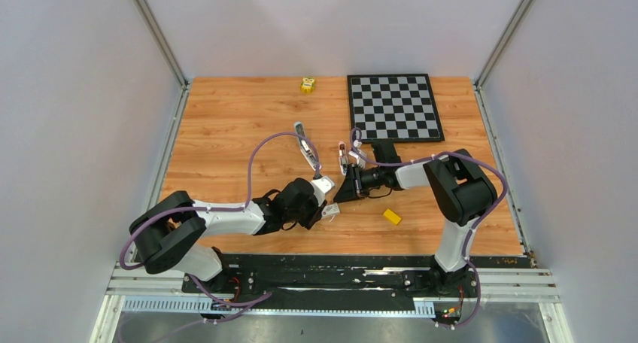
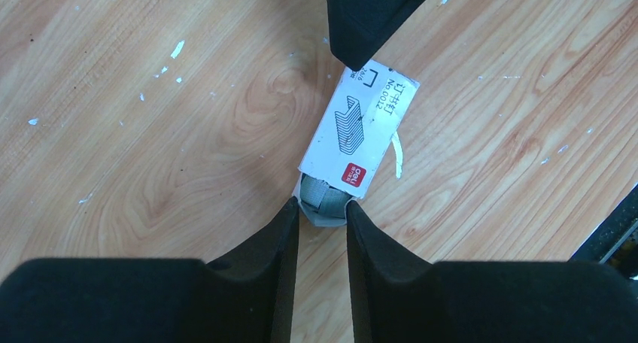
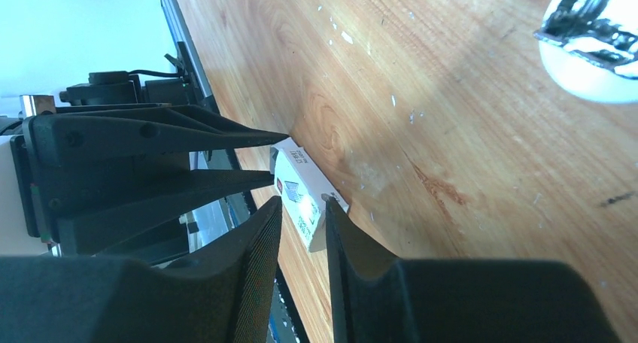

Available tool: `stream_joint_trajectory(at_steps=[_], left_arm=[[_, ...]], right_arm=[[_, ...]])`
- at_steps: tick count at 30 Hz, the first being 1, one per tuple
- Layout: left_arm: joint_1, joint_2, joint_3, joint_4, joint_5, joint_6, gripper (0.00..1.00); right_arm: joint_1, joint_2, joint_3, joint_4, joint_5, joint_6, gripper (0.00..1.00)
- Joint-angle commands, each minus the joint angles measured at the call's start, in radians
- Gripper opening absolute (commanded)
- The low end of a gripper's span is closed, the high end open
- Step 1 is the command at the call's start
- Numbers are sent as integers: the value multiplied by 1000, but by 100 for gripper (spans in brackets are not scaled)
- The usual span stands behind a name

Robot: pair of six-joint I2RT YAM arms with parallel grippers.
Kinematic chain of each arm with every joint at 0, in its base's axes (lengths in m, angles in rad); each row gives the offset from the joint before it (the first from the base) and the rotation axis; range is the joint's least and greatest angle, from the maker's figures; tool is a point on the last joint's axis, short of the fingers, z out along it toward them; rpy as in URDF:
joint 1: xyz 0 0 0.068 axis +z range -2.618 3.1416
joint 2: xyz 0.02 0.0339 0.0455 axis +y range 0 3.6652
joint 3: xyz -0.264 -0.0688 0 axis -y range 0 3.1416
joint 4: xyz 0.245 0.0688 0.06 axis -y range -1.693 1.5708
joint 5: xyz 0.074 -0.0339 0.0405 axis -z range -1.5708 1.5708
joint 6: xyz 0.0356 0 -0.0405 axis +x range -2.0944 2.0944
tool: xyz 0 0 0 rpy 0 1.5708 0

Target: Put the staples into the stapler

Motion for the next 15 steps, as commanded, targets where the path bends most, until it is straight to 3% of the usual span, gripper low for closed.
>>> stream_joint_trajectory(at_steps=[1, 5, 11, 15], left_arm=[[-12, 24, -26, -41, 15, -11, 28], [-12, 25, -27, -42, 13, -9, 28], [-12, 23, -28, -43, 9, -9, 27], [-12, 20, -24, -48, 10, -8, 27]], right_arm=[[13, 4, -15, -21, 36, 3, 34], [13, -9, -12, -40, 54, -3, 35], [21, -10, -24, -26, 50, 14, 27], [28, -48, -56, -21, 76, 34, 32]])
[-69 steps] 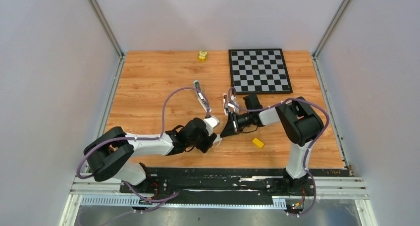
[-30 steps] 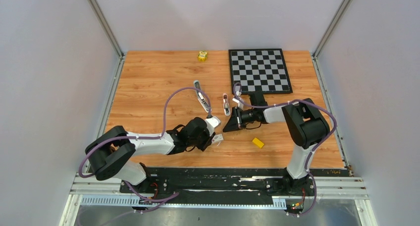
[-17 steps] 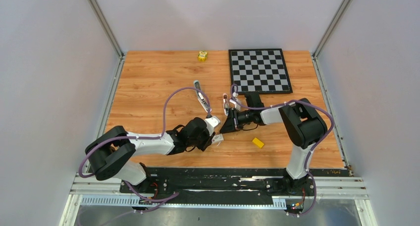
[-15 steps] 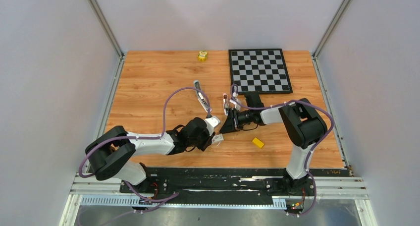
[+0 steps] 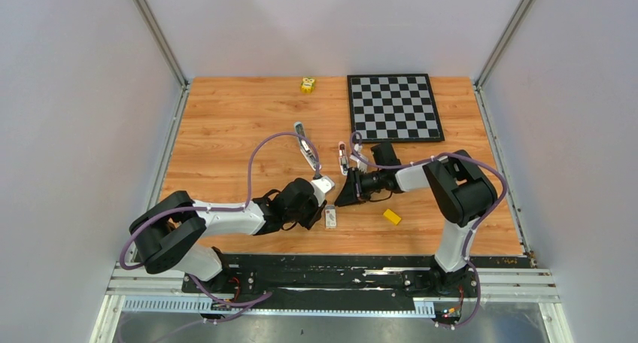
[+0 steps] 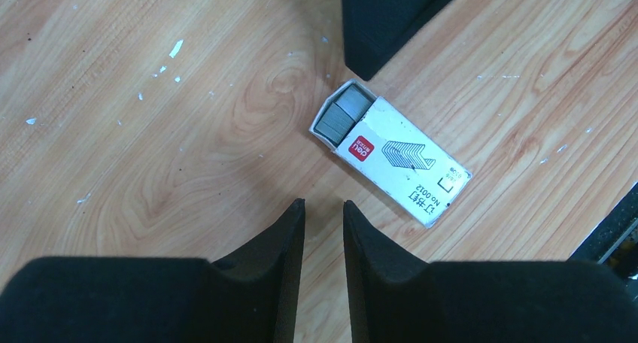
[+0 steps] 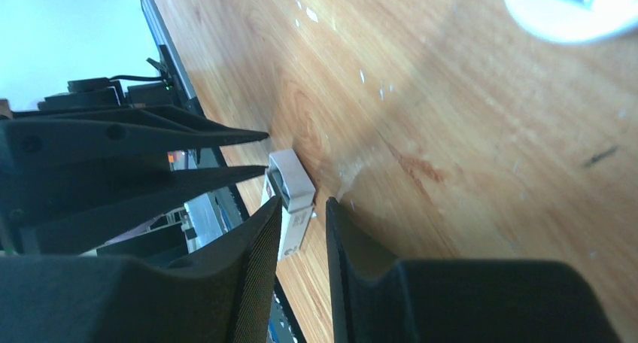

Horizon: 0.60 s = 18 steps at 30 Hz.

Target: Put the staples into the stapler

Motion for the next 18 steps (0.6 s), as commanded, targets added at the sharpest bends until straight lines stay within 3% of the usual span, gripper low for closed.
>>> stream_joint_trajectory(at_steps=[1, 5, 8, 13, 18], left_arm=[[-13, 18, -22, -49, 11, -6, 28], [-13, 2, -13, -58, 3, -54, 31], [-12, -25, -7, -51, 20, -132, 46], [-15, -37, 61, -124, -31, -321, 60], [-27, 13, 118, -166, -86, -391, 68]], right_arm=[[20, -55, -47, -8, 37, 21, 33], [21, -92, -28, -59, 54, -33, 33], [21, -85, 4, -69, 45, -57, 34], [21, -103, 70, -220, 130, -146, 34], [19, -133, 61, -236, 181, -144, 33]])
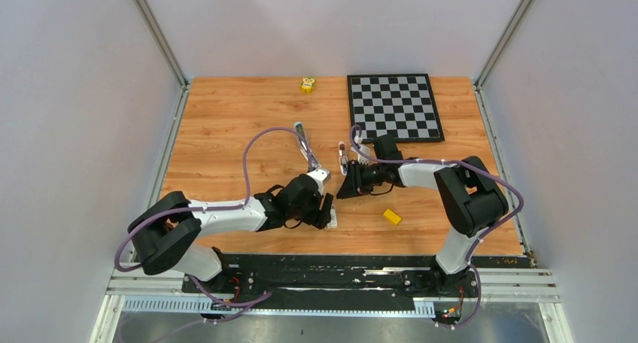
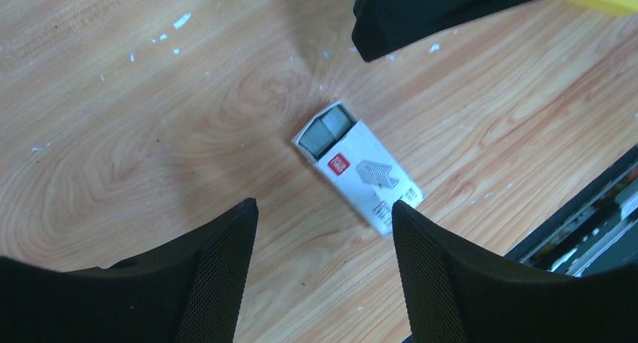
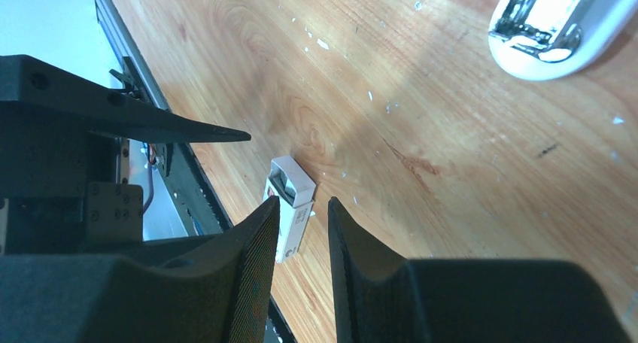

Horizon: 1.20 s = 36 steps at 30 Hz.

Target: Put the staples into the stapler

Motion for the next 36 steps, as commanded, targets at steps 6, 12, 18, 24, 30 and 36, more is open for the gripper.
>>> stream_joint_trajectory(at_steps=[6, 12, 18, 24, 30, 36], left_arm=[[-41, 101, 104, -62, -71, -109, 71], [-80, 186, 188, -163, -115, -91, 74], [-92, 230, 210, -202, -142, -80, 71], [-103, 204, 195, -251, -186, -35, 56], [-103, 136, 126, -192, -192, 20, 52], [-103, 89, 83, -90, -128, 70, 52]], right_arm=[[11, -49, -13, -64, 74, -30, 33], [7, -62, -13, -64, 77, -27, 33], [5, -65, -18, -62, 71, -29, 33], [3, -71, -19, -60, 61, -29, 33], [11, -58, -17, -54, 57, -43, 31], [51, -41, 6, -68, 105, -68, 29]])
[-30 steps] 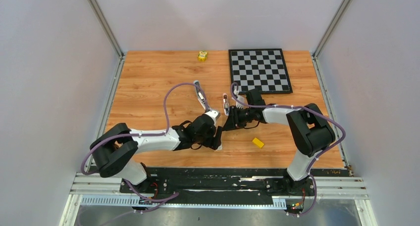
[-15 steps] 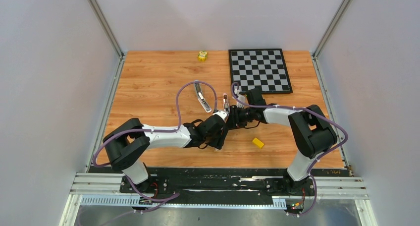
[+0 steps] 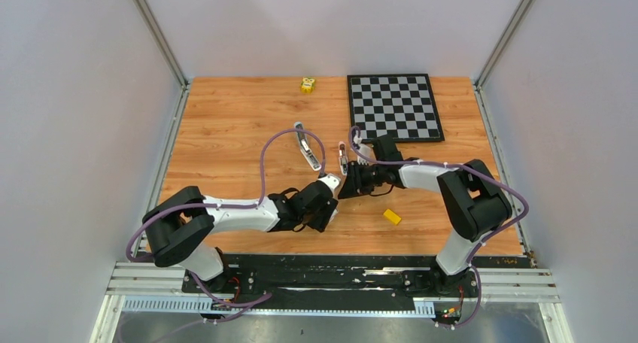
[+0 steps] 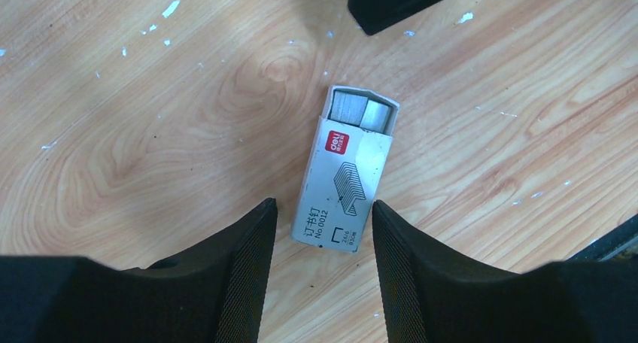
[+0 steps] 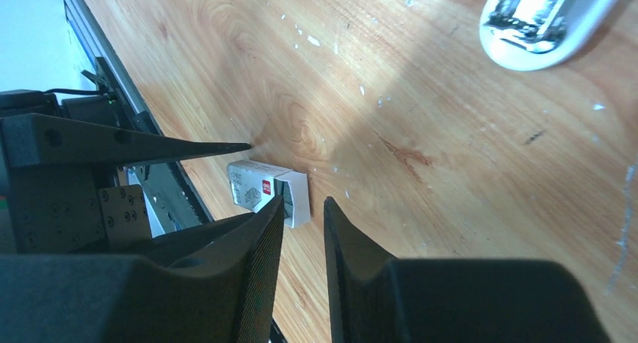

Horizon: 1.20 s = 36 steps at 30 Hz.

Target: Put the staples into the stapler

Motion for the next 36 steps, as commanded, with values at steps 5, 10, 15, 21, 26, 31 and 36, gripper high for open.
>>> stream_joint_trajectory(at_steps=[5, 10, 15, 21, 26, 31, 36], left_arm=[[-8, -24, -49, 104, 65, 81, 56], [-8, -25, -59, 129, 66, 106, 58], [-8, -15, -67, 139, 60, 115, 59], [-8, -15, -76, 143, 58, 118, 55], [-7, -20, -86, 144, 56, 118, 51], [-8, -20, -89, 145, 51, 117, 49], [-8, -21, -90, 140, 50, 117, 47]], right_arm=[[91, 23, 50, -54, 84, -68, 29], [126, 28, 69, -122, 147, -90, 28], [142, 48, 82, -140, 179, -101, 24], [154, 57, 94, -138, 187, -109, 19], [162, 60, 96, -138, 194, -113, 16], [165, 58, 96, -148, 199, -129, 14], [166, 55, 96, -161, 208, -149, 9]])
